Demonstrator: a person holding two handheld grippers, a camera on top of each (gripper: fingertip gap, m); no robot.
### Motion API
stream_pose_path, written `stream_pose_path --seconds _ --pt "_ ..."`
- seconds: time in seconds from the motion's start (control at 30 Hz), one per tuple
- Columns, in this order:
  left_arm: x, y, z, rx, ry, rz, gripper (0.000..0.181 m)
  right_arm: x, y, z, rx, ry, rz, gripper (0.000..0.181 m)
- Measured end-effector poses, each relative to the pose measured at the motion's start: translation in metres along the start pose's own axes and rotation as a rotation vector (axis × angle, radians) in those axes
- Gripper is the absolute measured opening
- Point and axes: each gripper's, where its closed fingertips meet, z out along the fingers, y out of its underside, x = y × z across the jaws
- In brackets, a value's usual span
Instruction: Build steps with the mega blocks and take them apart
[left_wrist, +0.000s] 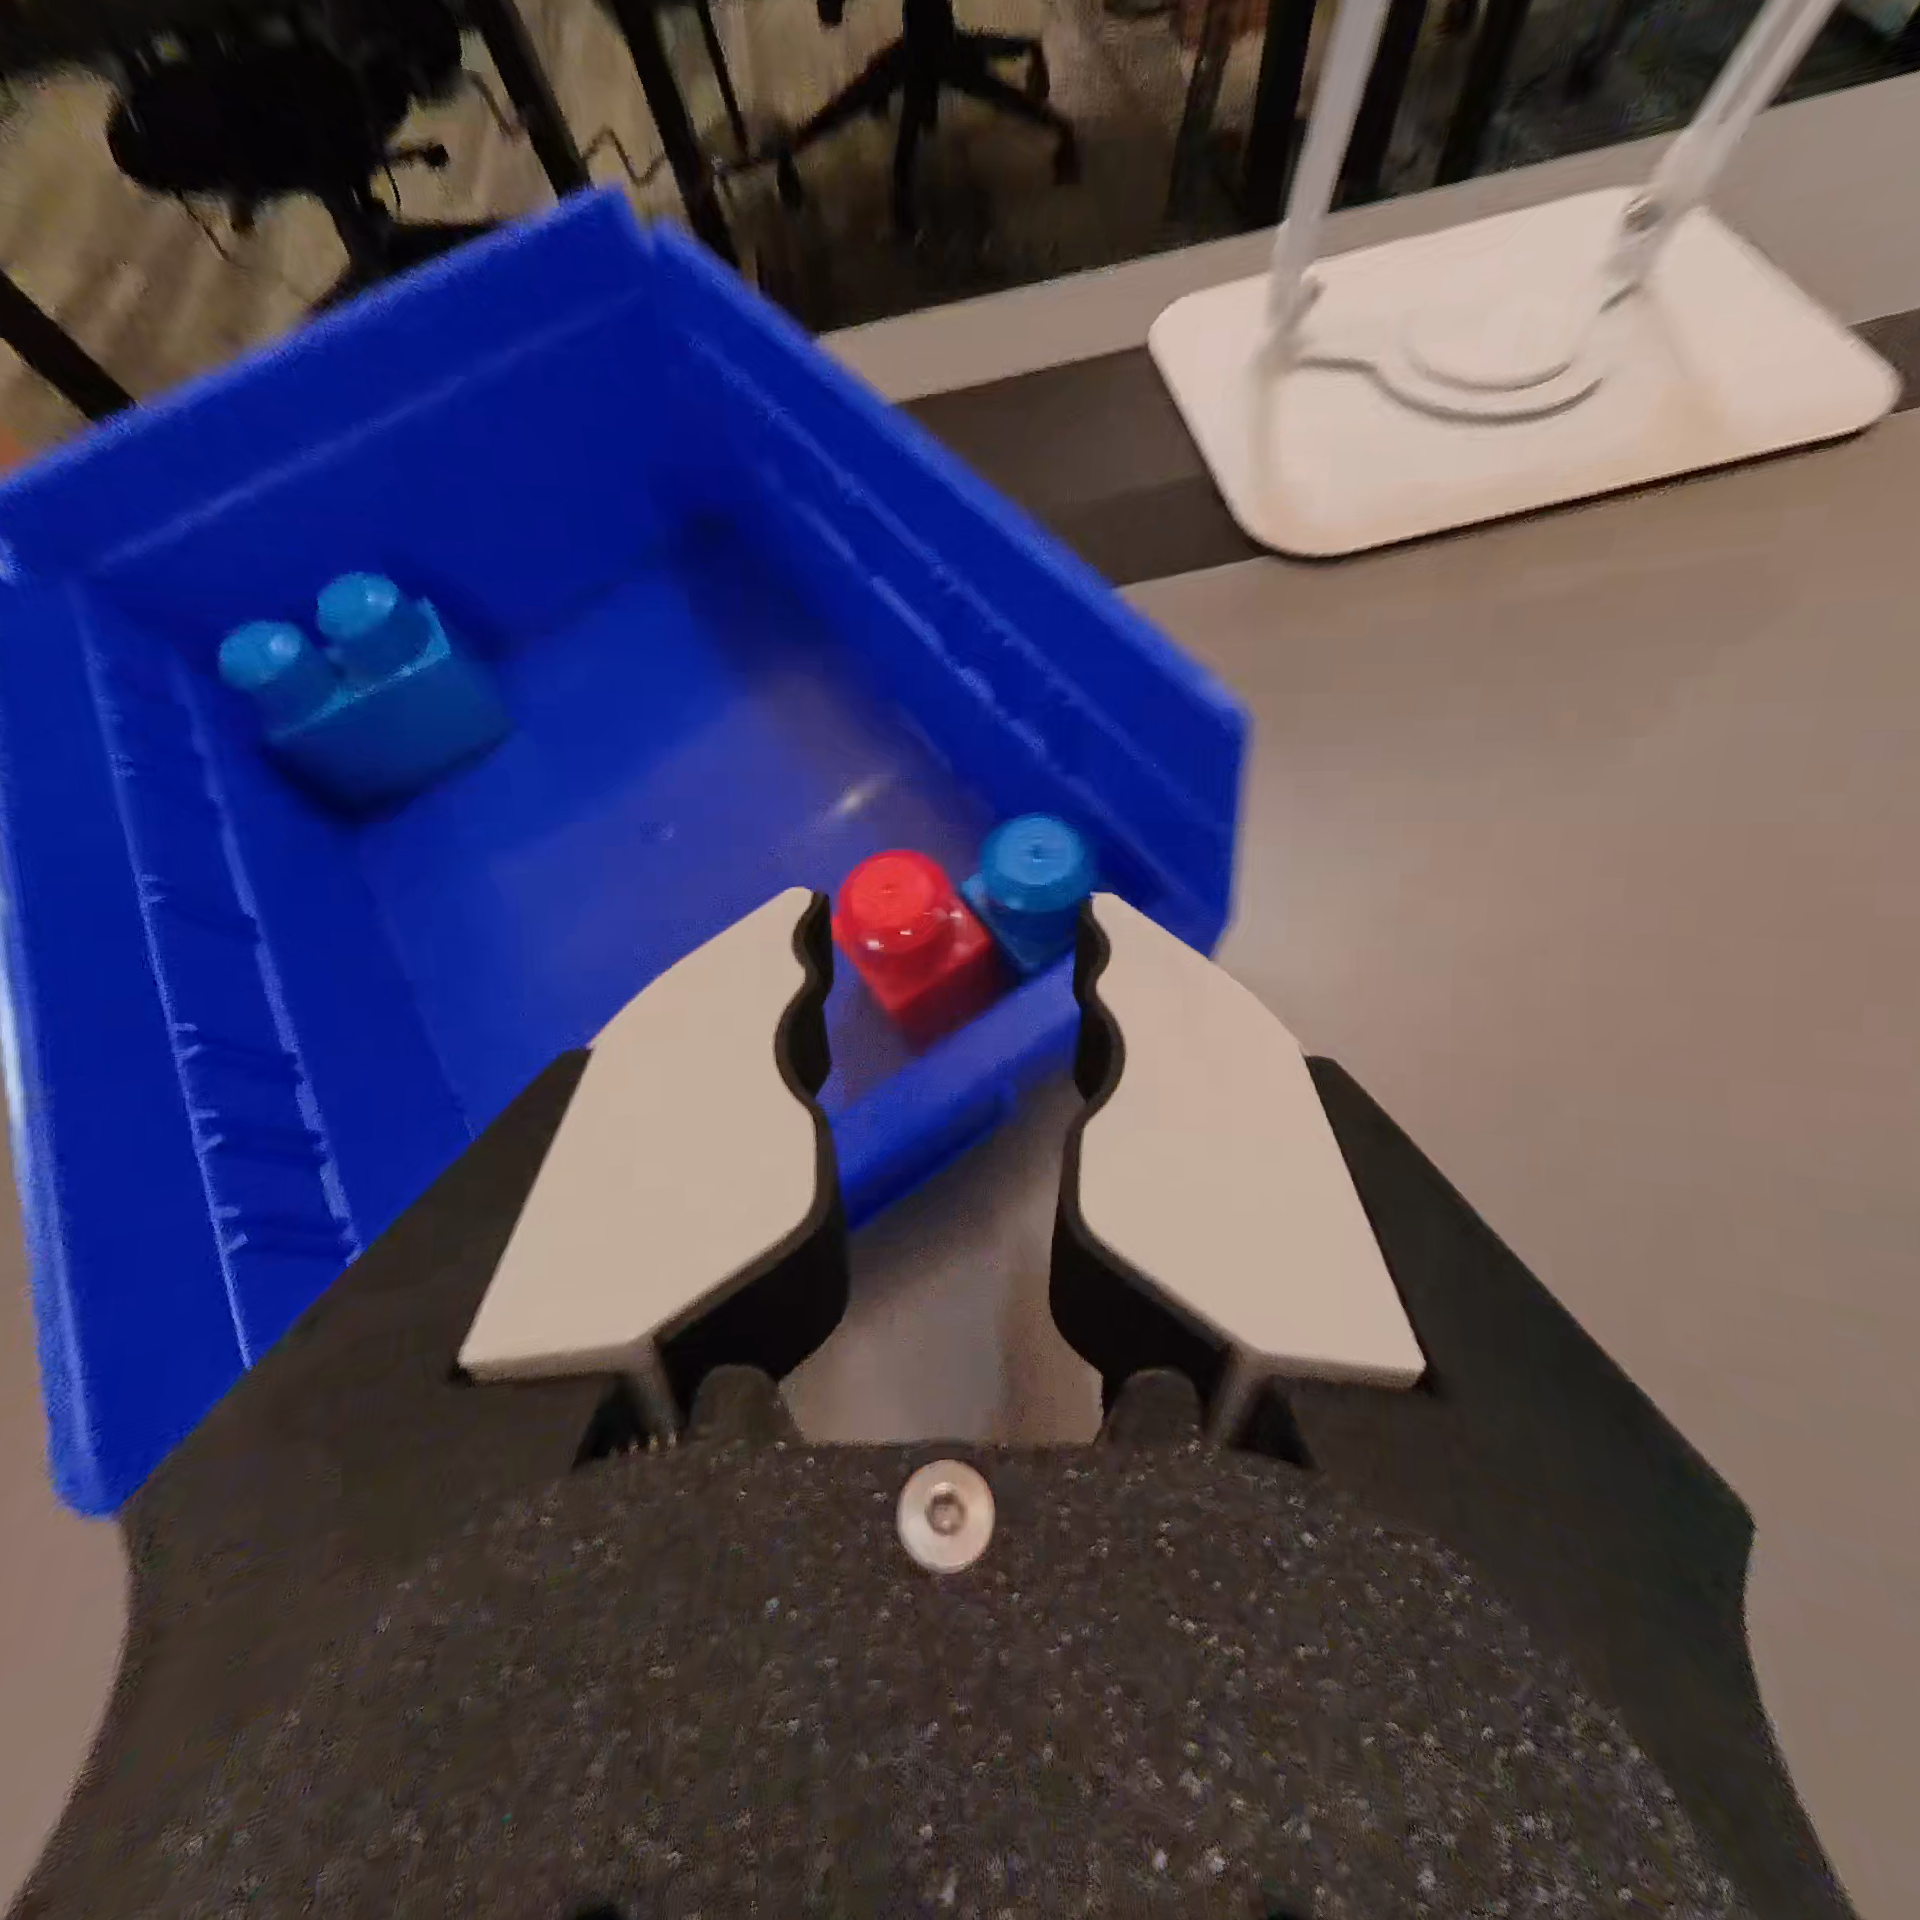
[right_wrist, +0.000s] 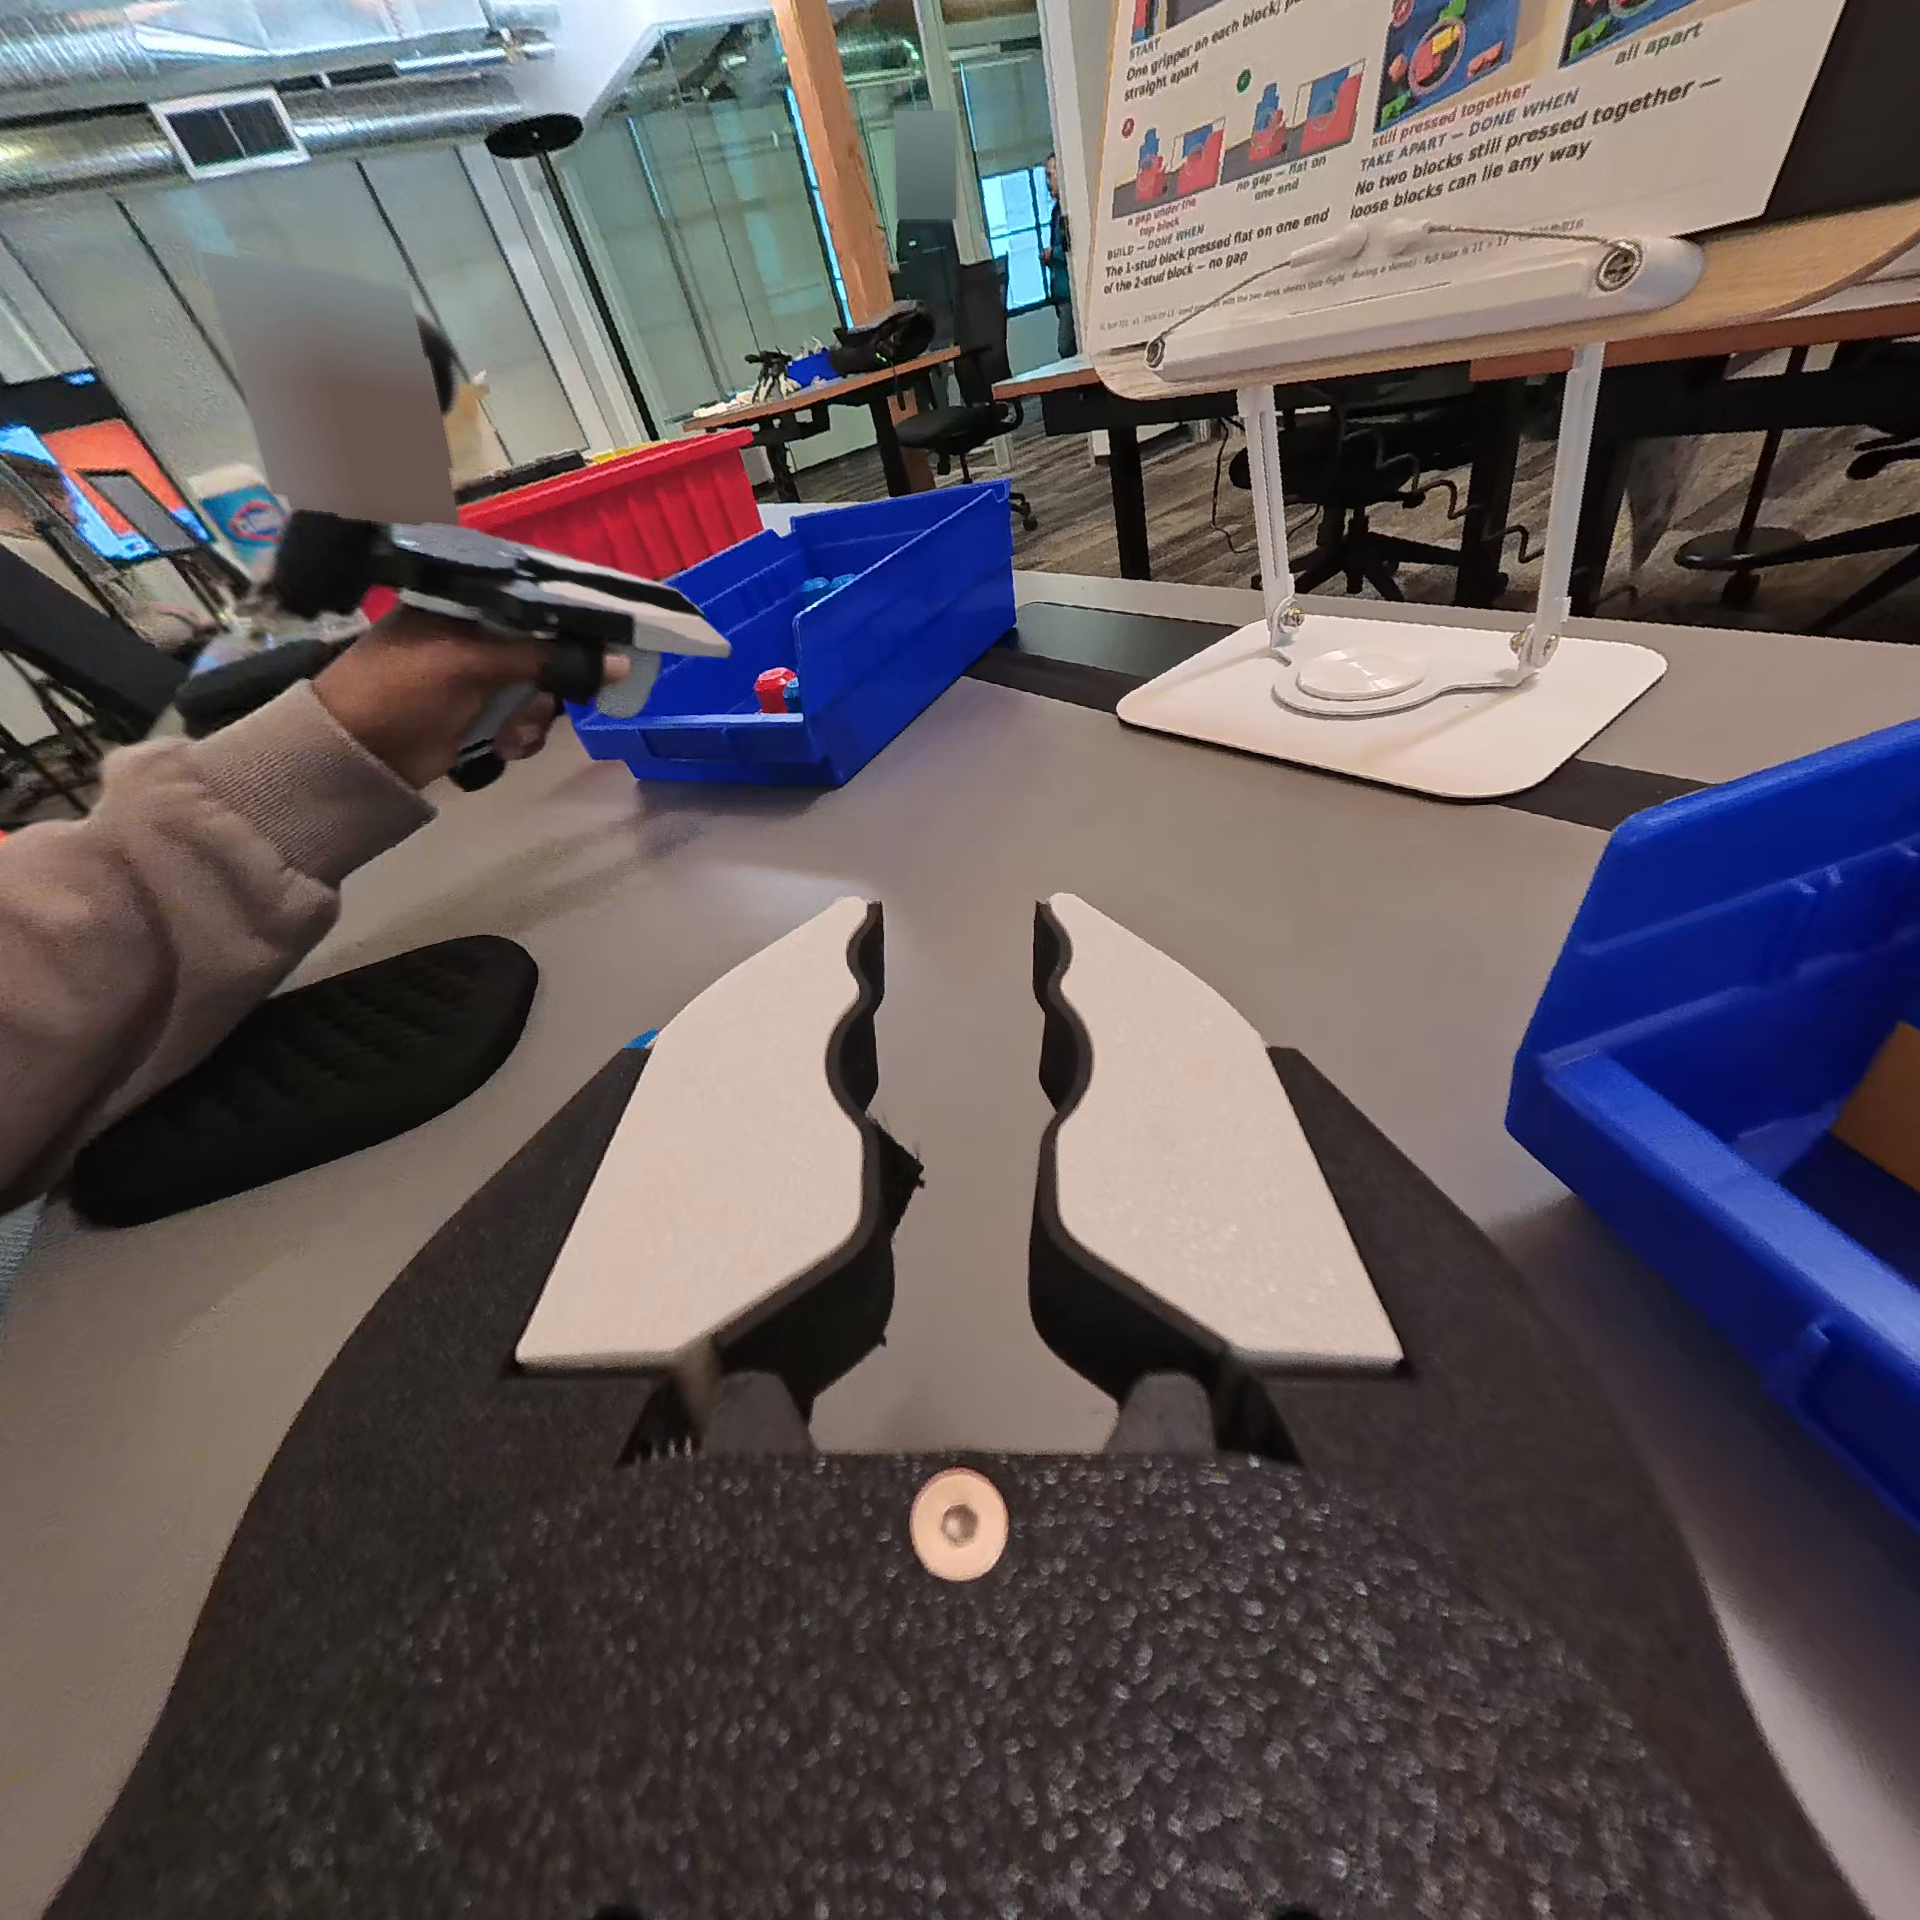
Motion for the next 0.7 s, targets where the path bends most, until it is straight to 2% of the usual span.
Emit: stream_pose_path --seconds 0.1,0.2,0.3,0.4,0.57,0.63,0.7 --pt "-0.022 0.013 0.025 -0.06 -0.018 -0.002 0.039 0.001 0.001 0.0 -0.004 0.004 0.002 0.027" --pt "-0.026 0.02 0.042 -0.097 -0.005 0.005 0.033 0.004 0.002 0.0 -0.007 0.008 0.007 0.027" --pt "-0.015 0.022 0.05 -0.135 0.099 -0.051 0.03 0.005 0.005 0.001 -0.015 0.009 0.014 0.027" --pt "-0.019 0.02 0.051 -0.139 0.087 -0.062 0.028 0.004 0.006 0.002 -0.02 0.008 0.013 0.027" --pt "-0.023 0.012 0.037 -0.1 0.077 -0.036 0.028 0.003 0.006 0.002 -0.021 0.001 0.011 0.027" --pt "-0.02 -0.002 0.019 -0.036 0.079 -0.033 0.028 0.003 0.006 0.002 -0.021 0.001 0.01 0.027" --pt "-0.002 -0.019 -0.007 0.04 0.138 -0.043 0.028 0.002 0.007 0.002 -0.022 -0.002 0.01 0.027"
